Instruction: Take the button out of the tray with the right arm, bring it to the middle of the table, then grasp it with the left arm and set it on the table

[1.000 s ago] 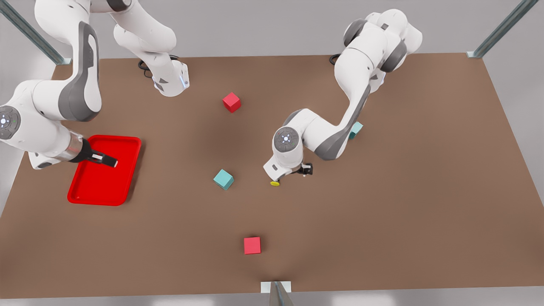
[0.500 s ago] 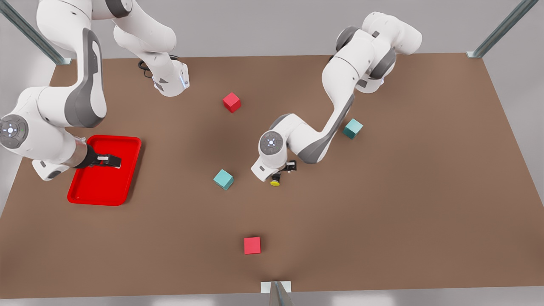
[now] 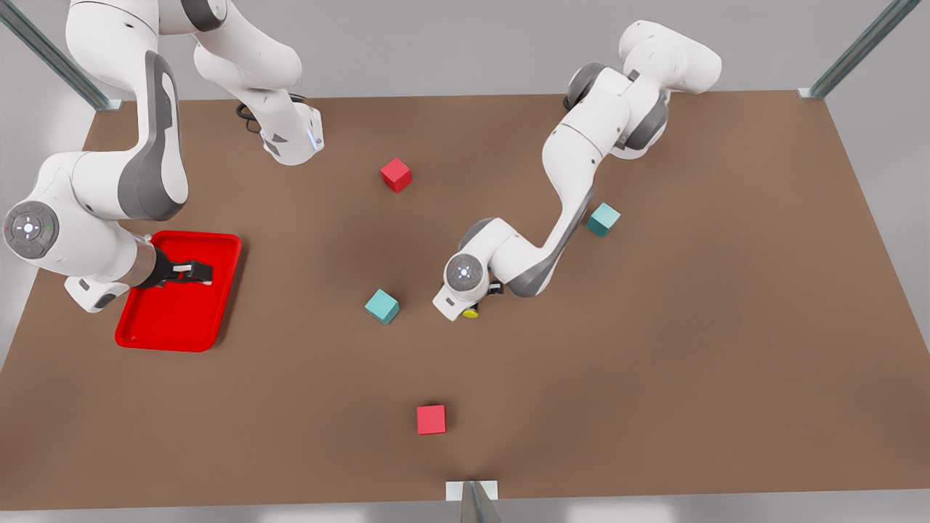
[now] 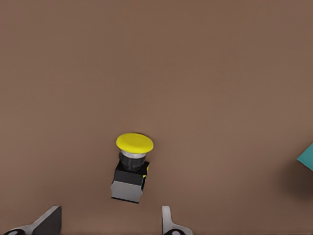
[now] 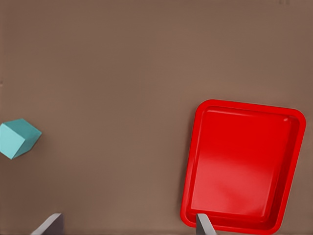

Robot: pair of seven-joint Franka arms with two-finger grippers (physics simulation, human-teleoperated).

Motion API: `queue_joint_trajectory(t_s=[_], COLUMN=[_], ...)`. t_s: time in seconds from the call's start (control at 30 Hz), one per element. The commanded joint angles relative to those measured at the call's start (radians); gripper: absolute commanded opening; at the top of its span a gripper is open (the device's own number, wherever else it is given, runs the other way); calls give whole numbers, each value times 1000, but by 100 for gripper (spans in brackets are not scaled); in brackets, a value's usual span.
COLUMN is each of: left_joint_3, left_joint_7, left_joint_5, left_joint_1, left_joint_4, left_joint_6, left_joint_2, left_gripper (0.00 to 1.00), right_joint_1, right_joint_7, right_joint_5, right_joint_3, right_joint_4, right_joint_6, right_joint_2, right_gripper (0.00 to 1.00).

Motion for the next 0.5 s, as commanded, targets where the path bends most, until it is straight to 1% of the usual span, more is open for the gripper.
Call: queue_joint_trajectory(t_s=[0.0,0.23,0.27,0.47], left_joint_3=[0,6,6,6], left_joint_7=[142,220,217,217], left_joint_5=[-4,0,0,0], left_joint_1=[0,1,-2,-2], left_joint_4=[-1,1,-1,-2], left_joint_6=[30,90,124,156], left_joint_2=[7,57,66,80], left_gripper=[100,100,99,99], right_joint_1=[0,9,9,9], right_joint_7=[-65,-50,-50,-50], right_joint_5=[1,-1,-1,-1], right_joint_3=[1,1,1,-1], right_joint_4=[0,-2,-3,-3], right_joint_6=[-1,-1,-1,-1], right_joint_2=[-1,7,7,10], right_gripper=[100,100,100,100])
